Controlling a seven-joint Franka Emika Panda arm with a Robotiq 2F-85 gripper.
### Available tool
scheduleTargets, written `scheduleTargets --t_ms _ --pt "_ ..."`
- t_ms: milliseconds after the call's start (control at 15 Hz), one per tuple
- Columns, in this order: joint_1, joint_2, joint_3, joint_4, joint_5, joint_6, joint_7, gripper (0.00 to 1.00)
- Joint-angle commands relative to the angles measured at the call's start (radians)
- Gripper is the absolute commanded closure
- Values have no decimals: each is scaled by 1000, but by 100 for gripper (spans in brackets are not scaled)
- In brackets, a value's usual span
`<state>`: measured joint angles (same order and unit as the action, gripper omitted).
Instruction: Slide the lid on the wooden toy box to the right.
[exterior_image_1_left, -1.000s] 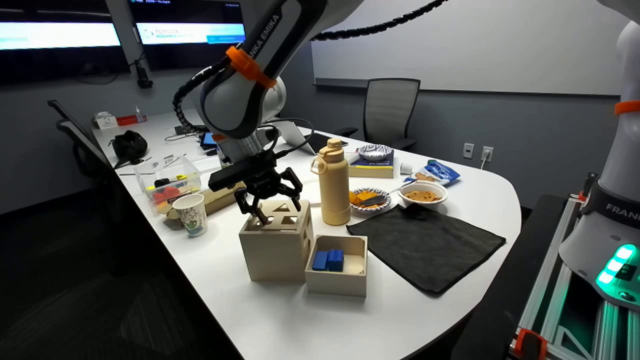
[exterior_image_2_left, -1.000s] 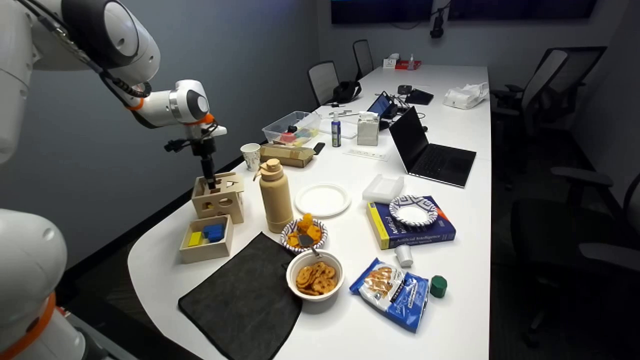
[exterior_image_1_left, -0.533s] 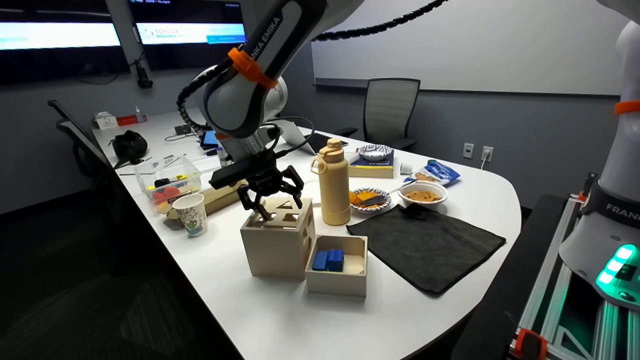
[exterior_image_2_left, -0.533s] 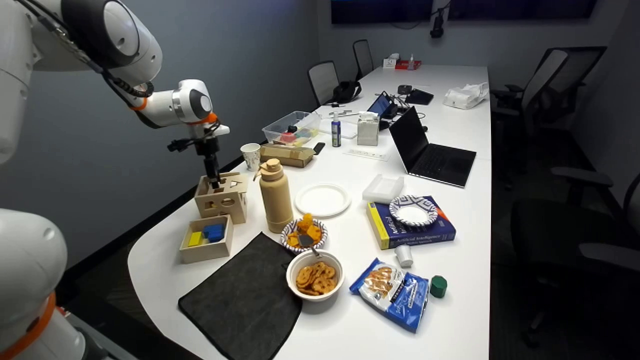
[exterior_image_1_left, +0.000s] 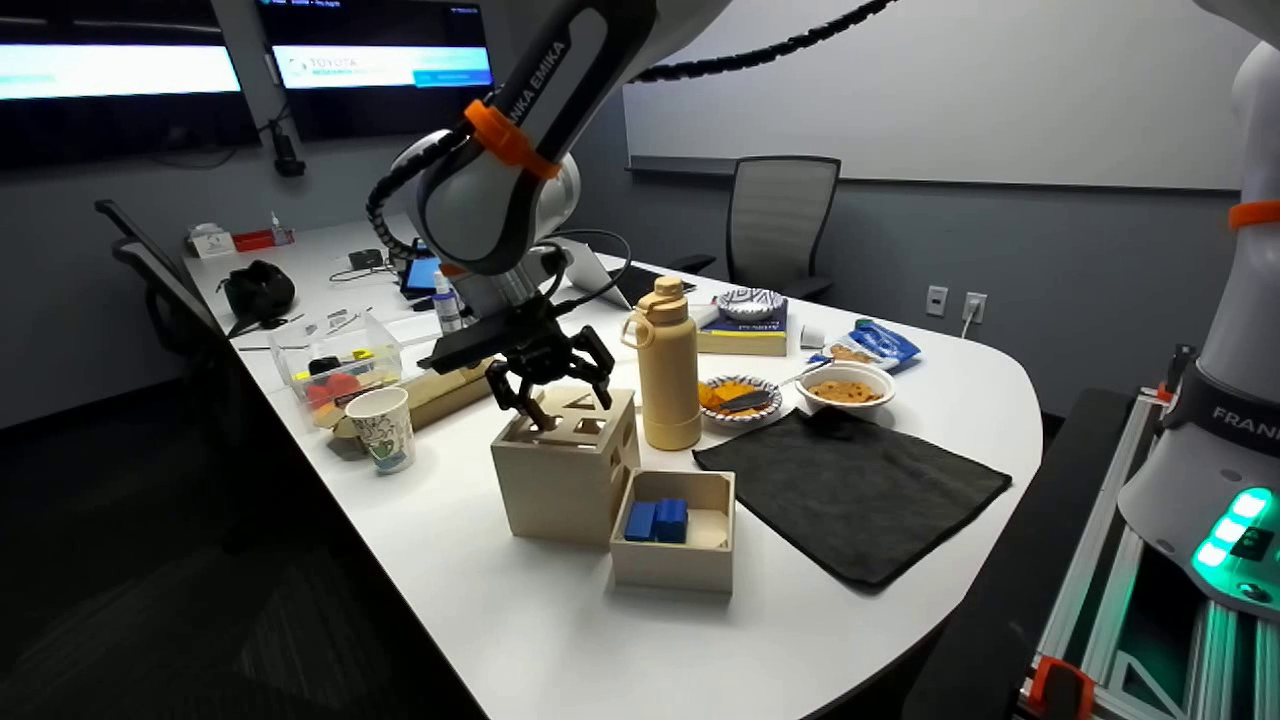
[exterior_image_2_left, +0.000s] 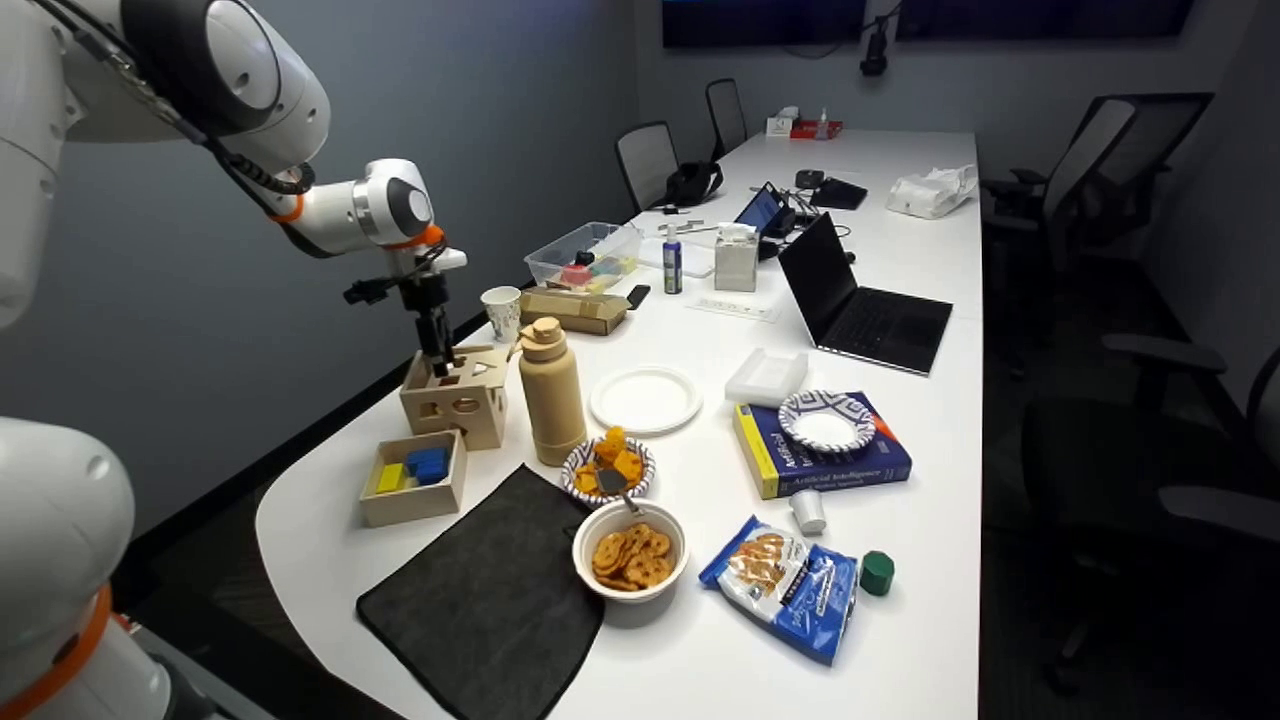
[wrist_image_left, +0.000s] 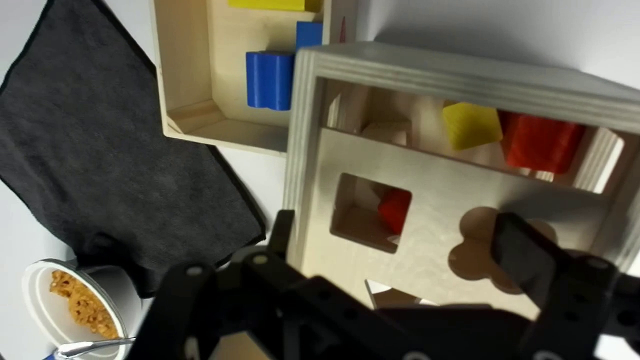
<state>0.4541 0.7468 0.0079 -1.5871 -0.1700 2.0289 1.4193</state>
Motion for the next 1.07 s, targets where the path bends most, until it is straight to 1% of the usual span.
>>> scheduleTargets --t_ms 0,600,1000 --pt "14 5 -19 15 -37 -46 65 0" --pt "14 2 -29 18 -84 -111 161 0" --pt "5 11 -33 25 -110 -130 203 0"
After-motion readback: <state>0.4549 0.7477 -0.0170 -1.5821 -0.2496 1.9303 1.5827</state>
